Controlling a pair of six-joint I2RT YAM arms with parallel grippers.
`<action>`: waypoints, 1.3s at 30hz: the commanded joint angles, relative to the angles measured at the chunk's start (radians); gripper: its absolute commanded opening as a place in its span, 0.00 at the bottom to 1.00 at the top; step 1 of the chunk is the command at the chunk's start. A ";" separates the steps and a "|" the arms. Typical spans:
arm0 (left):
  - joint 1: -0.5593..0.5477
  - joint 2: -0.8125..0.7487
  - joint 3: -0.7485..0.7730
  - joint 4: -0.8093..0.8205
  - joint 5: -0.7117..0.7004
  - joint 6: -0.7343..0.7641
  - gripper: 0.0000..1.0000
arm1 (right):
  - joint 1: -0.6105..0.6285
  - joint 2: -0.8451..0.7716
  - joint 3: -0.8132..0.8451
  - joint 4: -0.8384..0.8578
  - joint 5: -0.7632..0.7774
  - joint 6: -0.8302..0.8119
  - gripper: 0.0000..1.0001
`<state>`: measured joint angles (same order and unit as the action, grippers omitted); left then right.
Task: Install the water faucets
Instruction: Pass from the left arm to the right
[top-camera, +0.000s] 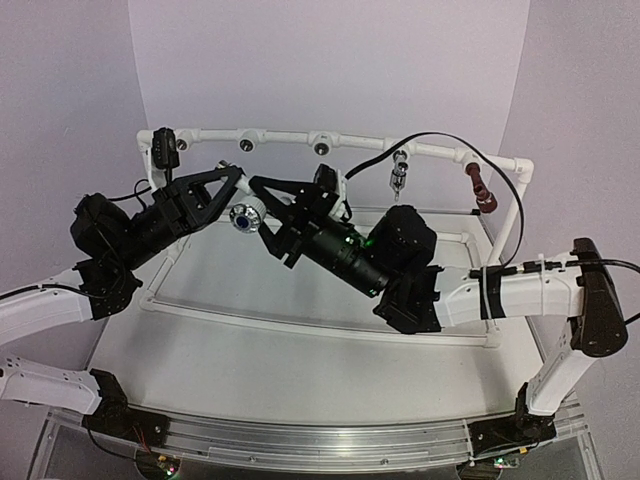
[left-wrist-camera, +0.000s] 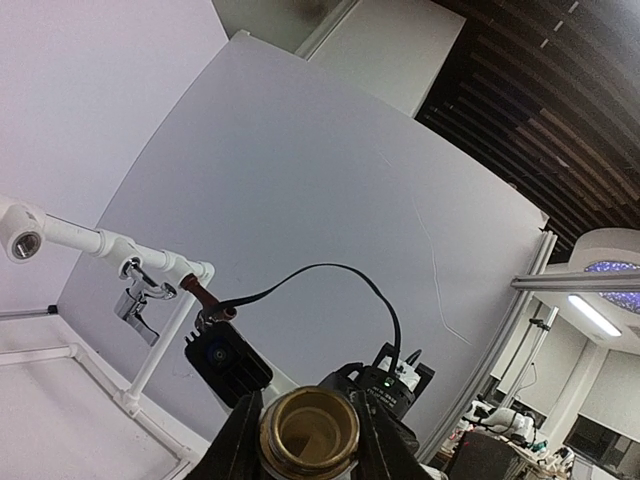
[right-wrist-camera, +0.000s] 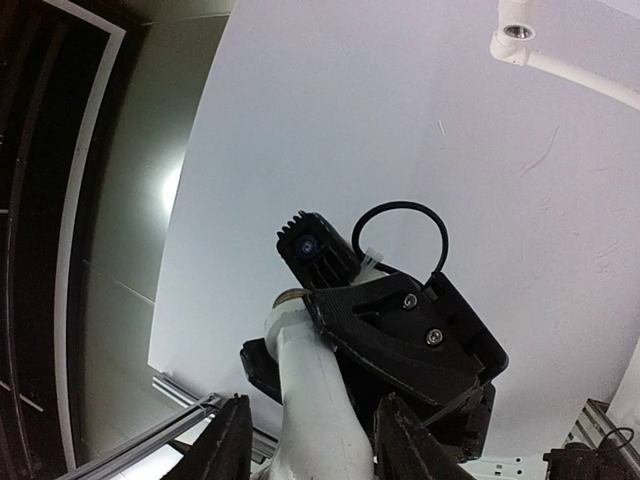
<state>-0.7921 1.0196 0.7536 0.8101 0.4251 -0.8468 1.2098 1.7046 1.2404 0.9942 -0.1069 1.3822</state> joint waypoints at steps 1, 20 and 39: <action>0.005 0.020 0.035 0.048 -0.001 -0.007 0.00 | 0.011 0.006 0.008 0.129 0.010 -0.003 0.41; 0.004 0.037 0.032 0.034 0.056 0.018 0.00 | 0.011 0.018 0.019 0.136 -0.051 -0.035 0.31; 0.007 -0.111 0.066 -0.375 -0.152 0.048 0.89 | 0.011 -0.123 -0.046 -0.211 -0.011 -0.335 0.00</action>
<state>-0.7877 1.0159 0.7834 0.7374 0.4770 -0.8255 1.2138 1.7130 1.1937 1.0636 -0.1500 1.2912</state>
